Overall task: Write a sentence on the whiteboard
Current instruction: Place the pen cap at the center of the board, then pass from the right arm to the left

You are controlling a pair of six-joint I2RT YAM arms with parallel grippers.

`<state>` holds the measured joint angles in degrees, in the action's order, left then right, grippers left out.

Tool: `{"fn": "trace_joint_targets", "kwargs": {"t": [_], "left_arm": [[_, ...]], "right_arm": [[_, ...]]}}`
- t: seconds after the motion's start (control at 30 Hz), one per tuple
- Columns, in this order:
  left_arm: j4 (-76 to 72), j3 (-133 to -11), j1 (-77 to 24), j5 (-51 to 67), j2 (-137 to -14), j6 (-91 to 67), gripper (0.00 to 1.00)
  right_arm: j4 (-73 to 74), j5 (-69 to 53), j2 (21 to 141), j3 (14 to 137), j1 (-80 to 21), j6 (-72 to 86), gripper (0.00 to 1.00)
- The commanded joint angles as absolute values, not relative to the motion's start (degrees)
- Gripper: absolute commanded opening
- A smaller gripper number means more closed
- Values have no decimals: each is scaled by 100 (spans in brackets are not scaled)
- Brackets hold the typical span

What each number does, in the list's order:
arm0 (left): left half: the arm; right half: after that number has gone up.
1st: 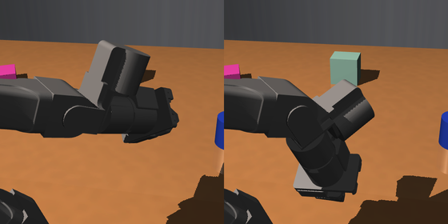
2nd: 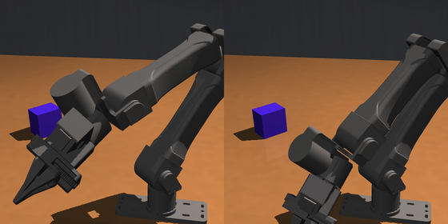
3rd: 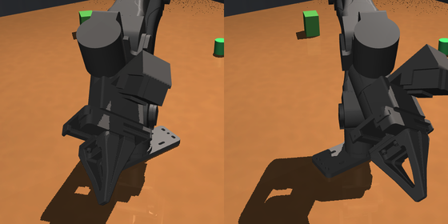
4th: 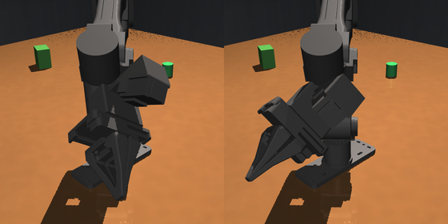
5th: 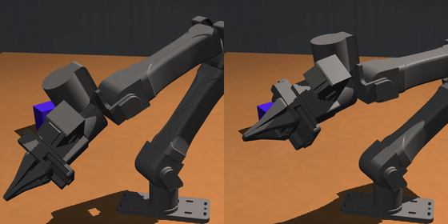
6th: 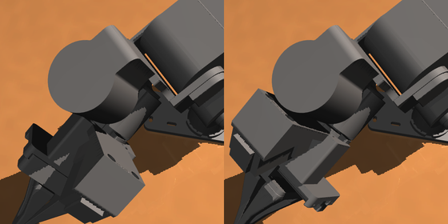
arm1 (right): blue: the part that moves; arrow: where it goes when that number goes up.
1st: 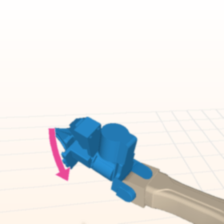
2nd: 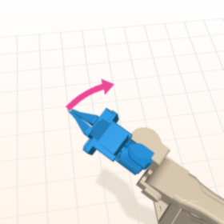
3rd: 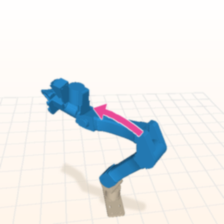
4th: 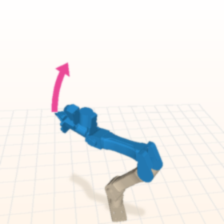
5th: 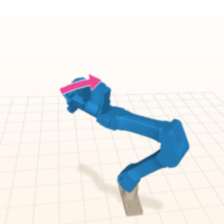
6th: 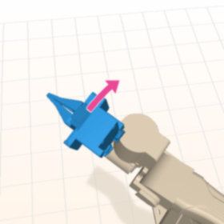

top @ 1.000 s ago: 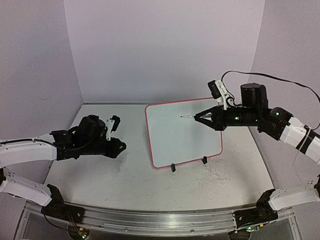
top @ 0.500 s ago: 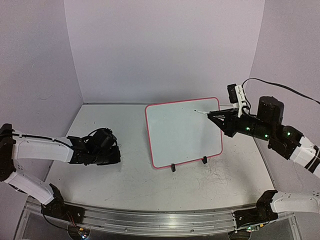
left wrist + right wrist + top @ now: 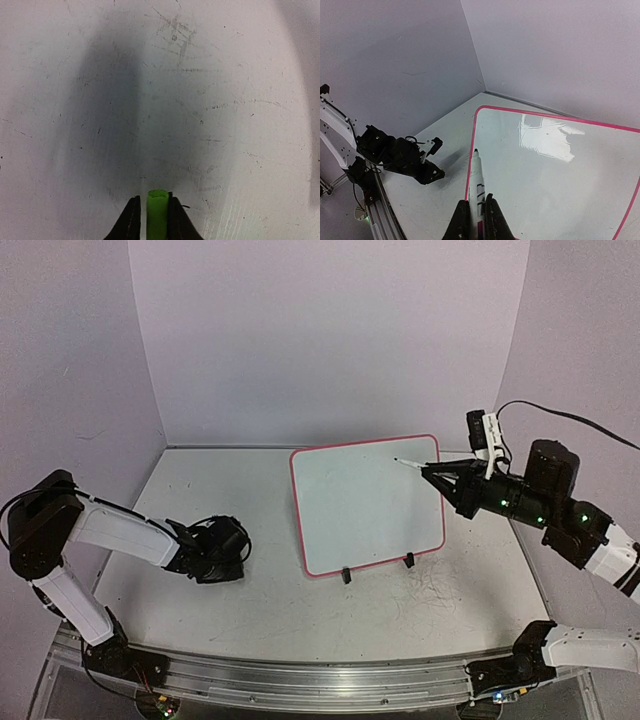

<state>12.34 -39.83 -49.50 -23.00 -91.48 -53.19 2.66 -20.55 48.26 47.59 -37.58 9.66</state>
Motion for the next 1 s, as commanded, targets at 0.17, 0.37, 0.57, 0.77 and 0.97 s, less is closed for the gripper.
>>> {"fn": "trace_joint_targets", "kwargs": {"t": [0.17, 0.37, 0.57, 0.77, 0.97], "left_arm": [[1108, -4026, -4939, -2580, -8788, -5360, 39], [1107, -3937, -4940, -2410, -8060, -5171, 56], [1126, -3823, -4939, -2104, -7141, -4911, 77], [1052, -3833, -4943, -1461, -6250, -4611, 86], [-461, -3966, -4985, 826, -5877, -3893, 86]], "right_arm": [[44, -2505, 5146, 4717, -3762, 1142, 0], [178, -2678, 5285, 4712, -3762, 1172, 0], [206, -2910, 5442, 4649, -3774, 1374, 0], [243, -3152, 5722, 4690, -3830, 1449, 0], [310, -3335, 6308, 4935, -4369, 1416, 0]]}}
